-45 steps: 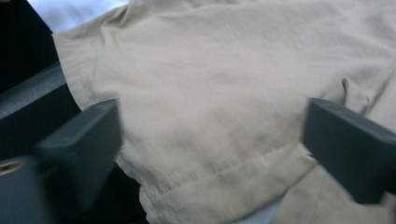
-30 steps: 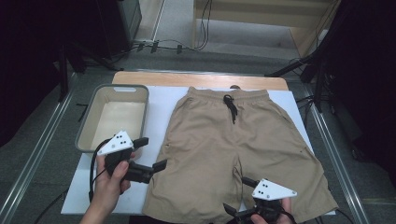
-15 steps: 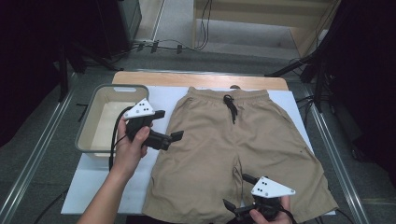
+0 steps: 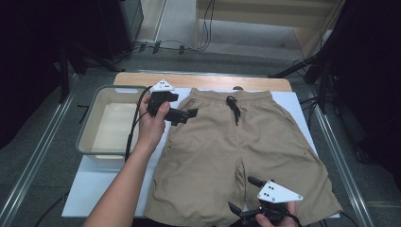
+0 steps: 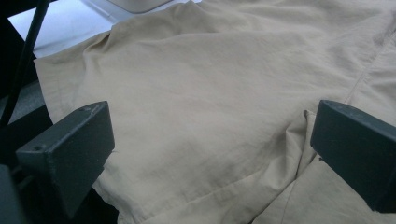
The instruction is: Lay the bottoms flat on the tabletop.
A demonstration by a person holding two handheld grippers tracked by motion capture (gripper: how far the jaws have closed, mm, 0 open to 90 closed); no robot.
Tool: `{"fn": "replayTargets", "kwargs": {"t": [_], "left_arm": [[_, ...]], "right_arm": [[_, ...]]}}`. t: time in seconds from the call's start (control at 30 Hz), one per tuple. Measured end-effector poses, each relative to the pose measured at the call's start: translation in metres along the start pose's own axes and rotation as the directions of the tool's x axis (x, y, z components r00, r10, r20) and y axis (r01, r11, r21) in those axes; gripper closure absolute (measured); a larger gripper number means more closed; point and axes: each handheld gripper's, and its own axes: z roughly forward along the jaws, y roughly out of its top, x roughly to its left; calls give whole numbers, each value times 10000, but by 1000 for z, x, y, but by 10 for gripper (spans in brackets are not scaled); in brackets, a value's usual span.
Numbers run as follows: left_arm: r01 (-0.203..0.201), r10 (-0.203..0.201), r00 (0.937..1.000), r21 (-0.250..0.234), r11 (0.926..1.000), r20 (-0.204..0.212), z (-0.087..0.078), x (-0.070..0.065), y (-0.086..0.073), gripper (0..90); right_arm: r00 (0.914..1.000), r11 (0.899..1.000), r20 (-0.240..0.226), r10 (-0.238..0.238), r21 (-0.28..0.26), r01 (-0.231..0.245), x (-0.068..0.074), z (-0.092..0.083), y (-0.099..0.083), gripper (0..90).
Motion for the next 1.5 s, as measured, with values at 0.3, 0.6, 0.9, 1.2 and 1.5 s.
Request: {"fn": "replayTargets", "kwargs": {"t": [0.3, 0.6, 0.9, 1.2, 1.5], "left_arm": [[248, -245, 9997, 634, 9977, -47, 42, 22, 11, 0], [1224, -1197, 9924, 1251, 9846, -292, 77, 56, 2, 0], [1545, -1221, 9758, 1770, 9720, -1815, 103, 74, -1, 120], [2481, -1970, 9494, 1995, 9480, -2445, 128, 93, -5, 266], [2736, -2031, 9365, 2335, 9331, -2857, 145, 106, -15, 290]], "right_arm": [[9998, 9999, 113, -156, 54, 156, -4, -2, -3, 0], [9986, 9987, -113, -510, -55, 509, -2, -2, -6, 0], [9966, 9972, -373, -735, 105, 739, 1, 2, -10, 0], [9973, 9977, -461, -575, 325, 590, -3, 8, -13, 0], [9980, 9977, -456, -446, 482, 468, -7, 12, -17, 0]]}}
